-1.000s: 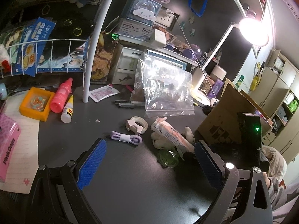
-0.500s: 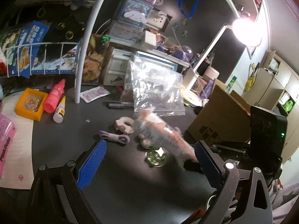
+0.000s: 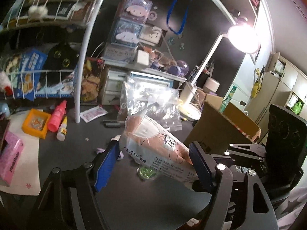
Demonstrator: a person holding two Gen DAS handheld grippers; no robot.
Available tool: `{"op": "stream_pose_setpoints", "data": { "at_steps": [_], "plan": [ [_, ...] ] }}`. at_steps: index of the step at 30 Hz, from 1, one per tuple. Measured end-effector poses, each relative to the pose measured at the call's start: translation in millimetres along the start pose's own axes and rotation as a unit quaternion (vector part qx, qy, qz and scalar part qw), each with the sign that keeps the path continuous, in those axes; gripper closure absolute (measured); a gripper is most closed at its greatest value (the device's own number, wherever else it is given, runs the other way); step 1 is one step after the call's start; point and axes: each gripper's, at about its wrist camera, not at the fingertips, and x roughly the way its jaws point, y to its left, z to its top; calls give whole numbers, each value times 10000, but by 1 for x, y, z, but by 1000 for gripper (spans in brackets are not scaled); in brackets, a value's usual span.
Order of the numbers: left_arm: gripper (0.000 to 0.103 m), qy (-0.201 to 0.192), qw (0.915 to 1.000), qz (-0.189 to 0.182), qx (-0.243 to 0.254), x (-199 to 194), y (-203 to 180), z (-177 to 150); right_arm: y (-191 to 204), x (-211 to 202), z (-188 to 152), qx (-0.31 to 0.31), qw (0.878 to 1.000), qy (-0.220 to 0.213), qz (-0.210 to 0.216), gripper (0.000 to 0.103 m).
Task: Organize objects
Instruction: 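Close the right tool on the packaged bag and lift it, then lower the packaged bag into the cardboard box and open the right tool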
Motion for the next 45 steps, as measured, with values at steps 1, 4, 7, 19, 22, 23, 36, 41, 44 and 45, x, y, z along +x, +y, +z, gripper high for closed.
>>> {"op": "stream_pose_setpoints", "data": {
  "at_steps": [1,4,7,19,22,23,36,41,44,45],
  "plan": [
    [32,-29,10000,14,30,-1,-4,2,0,-6,2,-56,10000,-49,-18,69],
    [37,-125,9996,71,228,-3,-23,12,-3,-20,4,-161,9997,-173,-83,69],
    [39,-188,9989,93,422,-1,-44,23,-9,-37,7,-197,9991,-324,-174,69],
    [42,-60,9936,-237,1100,49,-135,63,-69,-115,-1,97,9949,-809,-601,70],
    [42,90,9918,-364,1222,69,-157,67,-91,-131,-8,274,9938,-819,-706,70],
    [42,136,9913,-396,1251,75,-163,68,-96,-135,-11,325,9934,-811,-739,70],
    [42,898,9852,-735,1265,142,-201,69,-157,-159,-38,883,9894,-437,-1069,69],
    [30,1015,9844,-672,1270,149,-203,68,-161,-158,-39,863,9885,-348,-1191,66],
    [24,1029,9839,-666,1302,149,-203,67,-161,-158,-38,822,9882,-361,-1244,59],
    [23,1029,9837,-670,1312,149,-203,66,-161,-158,-38,807,9881,-368,-1256,59]
  ]
}}
